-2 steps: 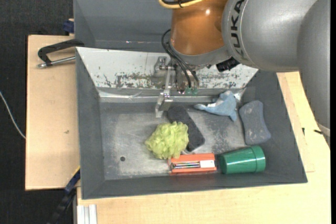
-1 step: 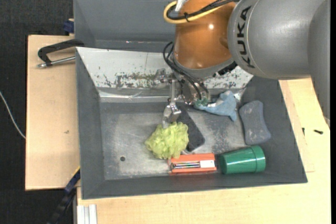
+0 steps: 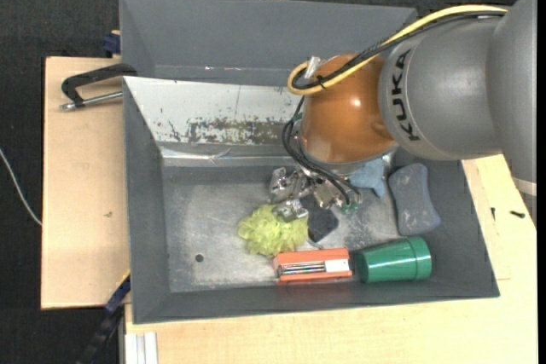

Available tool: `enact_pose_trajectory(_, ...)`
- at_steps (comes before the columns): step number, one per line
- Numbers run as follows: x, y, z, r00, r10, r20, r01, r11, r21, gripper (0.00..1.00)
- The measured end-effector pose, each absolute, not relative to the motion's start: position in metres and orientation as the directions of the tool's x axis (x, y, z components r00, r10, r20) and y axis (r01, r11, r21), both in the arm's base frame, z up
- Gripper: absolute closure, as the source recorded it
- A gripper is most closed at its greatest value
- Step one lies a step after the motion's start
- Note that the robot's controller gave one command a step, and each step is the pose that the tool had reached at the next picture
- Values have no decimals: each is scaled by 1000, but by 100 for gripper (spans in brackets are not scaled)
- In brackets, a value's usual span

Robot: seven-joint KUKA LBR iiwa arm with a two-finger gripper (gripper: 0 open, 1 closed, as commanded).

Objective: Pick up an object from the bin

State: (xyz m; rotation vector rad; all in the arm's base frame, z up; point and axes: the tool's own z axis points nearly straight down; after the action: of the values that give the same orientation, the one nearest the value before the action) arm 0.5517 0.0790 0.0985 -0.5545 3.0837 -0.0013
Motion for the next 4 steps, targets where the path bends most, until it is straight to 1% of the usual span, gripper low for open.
enact_pose_trajectory(1, 552, 79, 98, -937, -348, -9, -348, 937, -2, 100)
enact_pose_trajectory(2, 547, 83, 174, -948, -317, -15, -317, 948, -1, 0)
enact_pose_trajectory(3, 545, 83, 169, -948, -317, -6, -317, 948, 0, 0)
enact_pose_trajectory(4, 580, 106, 84, -925, -379, -26, -379, 925, 2, 100)
